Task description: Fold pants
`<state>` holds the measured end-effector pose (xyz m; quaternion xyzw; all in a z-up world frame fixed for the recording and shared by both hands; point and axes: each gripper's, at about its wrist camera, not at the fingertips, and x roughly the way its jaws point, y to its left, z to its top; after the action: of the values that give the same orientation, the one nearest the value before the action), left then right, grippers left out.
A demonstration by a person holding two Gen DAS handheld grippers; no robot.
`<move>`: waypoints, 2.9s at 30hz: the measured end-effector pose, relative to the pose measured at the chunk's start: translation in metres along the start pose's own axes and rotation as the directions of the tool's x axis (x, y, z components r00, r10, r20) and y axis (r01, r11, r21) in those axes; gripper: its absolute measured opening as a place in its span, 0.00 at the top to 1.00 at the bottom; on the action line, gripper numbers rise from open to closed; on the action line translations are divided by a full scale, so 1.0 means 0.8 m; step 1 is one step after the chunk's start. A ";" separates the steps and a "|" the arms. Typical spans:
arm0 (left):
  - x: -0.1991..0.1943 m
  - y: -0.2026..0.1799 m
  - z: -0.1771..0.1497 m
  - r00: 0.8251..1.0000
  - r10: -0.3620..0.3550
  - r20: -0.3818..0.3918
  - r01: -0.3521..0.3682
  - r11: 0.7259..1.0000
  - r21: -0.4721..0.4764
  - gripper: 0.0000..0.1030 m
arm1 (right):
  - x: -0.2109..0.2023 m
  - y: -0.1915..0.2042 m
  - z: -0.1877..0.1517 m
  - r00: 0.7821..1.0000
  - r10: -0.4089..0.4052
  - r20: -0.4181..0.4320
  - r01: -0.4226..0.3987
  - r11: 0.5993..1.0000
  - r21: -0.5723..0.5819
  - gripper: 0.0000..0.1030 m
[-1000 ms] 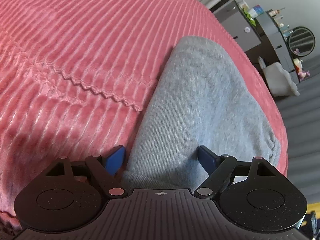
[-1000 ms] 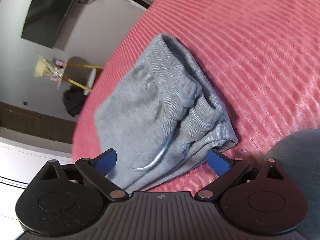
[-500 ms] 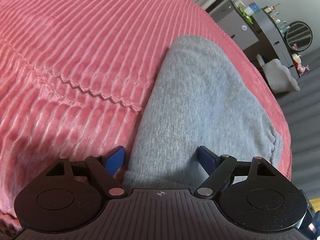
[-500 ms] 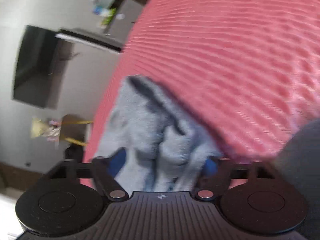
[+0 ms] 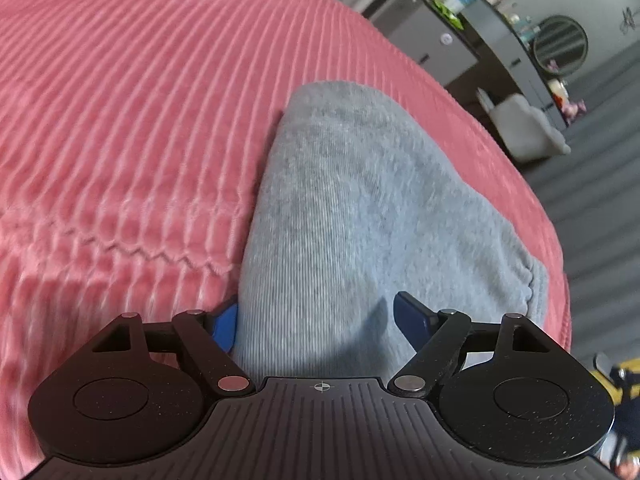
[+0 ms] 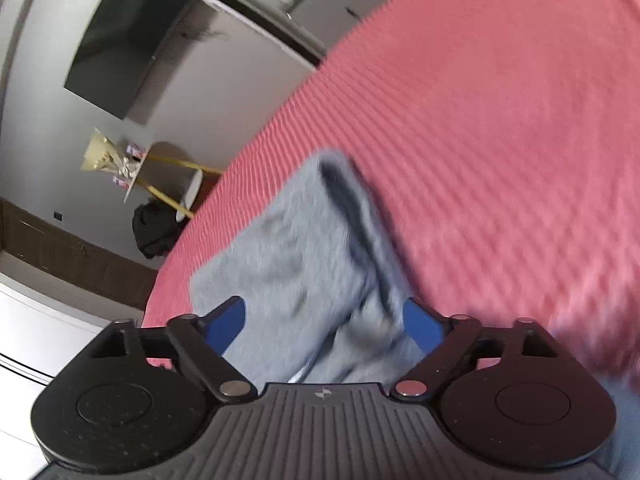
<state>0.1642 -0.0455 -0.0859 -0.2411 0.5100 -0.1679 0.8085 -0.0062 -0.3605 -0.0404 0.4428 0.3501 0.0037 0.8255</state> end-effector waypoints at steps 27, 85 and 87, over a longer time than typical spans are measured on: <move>0.074 -0.032 0.039 0.985 -0.150 -0.087 0.165 0.962 0.219 0.11 | 0.182 -0.008 0.053 0.951 0.137 -0.277 -0.149 0.989 -0.021 0.31; 0.027 -0.020 -0.024 0.985 -0.057 0.165 0.082 0.986 -0.146 0.31 | 0.152 0.045 0.011 0.970 -0.129 0.205 0.084 0.973 0.215 0.83; 0.025 -0.023 -0.024 0.984 -0.049 0.169 0.072 0.989 -0.130 0.31 | 0.139 0.055 0.007 0.965 -0.034 0.262 -0.003 0.990 0.141 0.84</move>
<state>0.1550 -0.0756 -0.0977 -0.3242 0.4436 -0.1367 0.8242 0.0945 -0.3027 -0.0695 0.4936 0.2402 -0.0862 0.8314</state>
